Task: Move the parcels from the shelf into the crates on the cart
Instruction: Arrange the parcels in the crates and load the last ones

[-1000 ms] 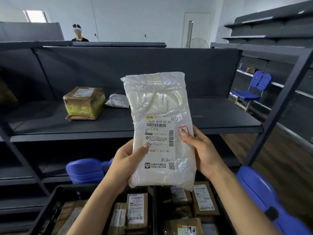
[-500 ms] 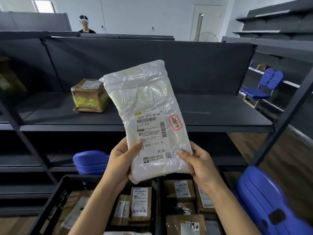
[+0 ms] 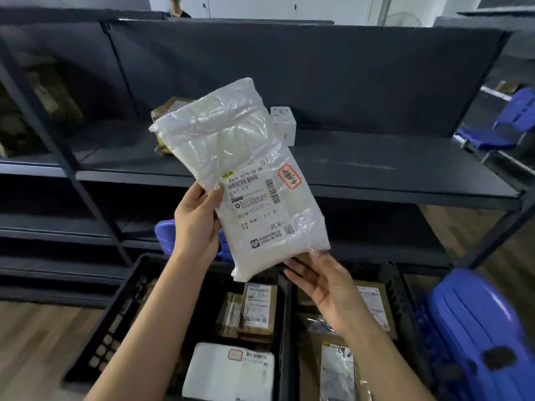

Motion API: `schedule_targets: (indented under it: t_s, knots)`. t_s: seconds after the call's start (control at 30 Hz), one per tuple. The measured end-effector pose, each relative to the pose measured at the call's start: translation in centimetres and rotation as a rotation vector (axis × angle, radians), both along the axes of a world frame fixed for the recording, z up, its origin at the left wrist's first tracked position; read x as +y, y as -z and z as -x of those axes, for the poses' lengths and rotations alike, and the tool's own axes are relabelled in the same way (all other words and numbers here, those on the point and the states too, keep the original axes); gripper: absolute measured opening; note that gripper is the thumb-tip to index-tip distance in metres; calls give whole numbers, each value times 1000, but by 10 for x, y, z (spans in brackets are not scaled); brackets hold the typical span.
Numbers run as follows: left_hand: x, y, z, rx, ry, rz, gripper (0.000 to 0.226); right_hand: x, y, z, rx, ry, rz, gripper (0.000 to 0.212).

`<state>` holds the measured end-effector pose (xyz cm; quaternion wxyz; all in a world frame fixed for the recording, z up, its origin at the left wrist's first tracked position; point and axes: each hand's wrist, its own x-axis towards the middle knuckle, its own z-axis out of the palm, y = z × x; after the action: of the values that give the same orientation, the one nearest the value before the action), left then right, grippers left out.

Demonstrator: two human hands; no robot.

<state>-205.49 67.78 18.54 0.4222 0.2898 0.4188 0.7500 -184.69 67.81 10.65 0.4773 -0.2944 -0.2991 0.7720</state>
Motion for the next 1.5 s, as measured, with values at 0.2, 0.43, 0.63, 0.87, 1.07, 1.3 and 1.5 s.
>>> schedule_targets:
  t_s: [0.2, 0.43, 0.63, 0.87, 1.07, 1.3, 1.5]
  knots:
    - [-19, 27, -10, -101, -70, 2, 20, -8, 2, 28, -45, -22, 45, 41]
    - [-49, 42, 26, -183, -86, 17, 14, -2, 15, 29, -158, -57, 65, 22]
    - [-69, 58, 87, -244, -283, 121, 10, -1, 27, 38, -252, -130, 36, 35]
    - [-85, 106, 129, -333, -314, 272, 10, -9, 61, 72, -291, -2, 87, 25]
    - [-99, 150, 173, -393, -139, 404, 10, -19, 99, 106, -451, 135, 133, 24]
    - [-108, 205, 244, -200, 181, 640, 20, -30, 137, 117, -604, 110, 208, 17]
    - [-109, 241, 258, 274, 271, 861, 23, -37, 173, 108, -732, 50, 272, 19]
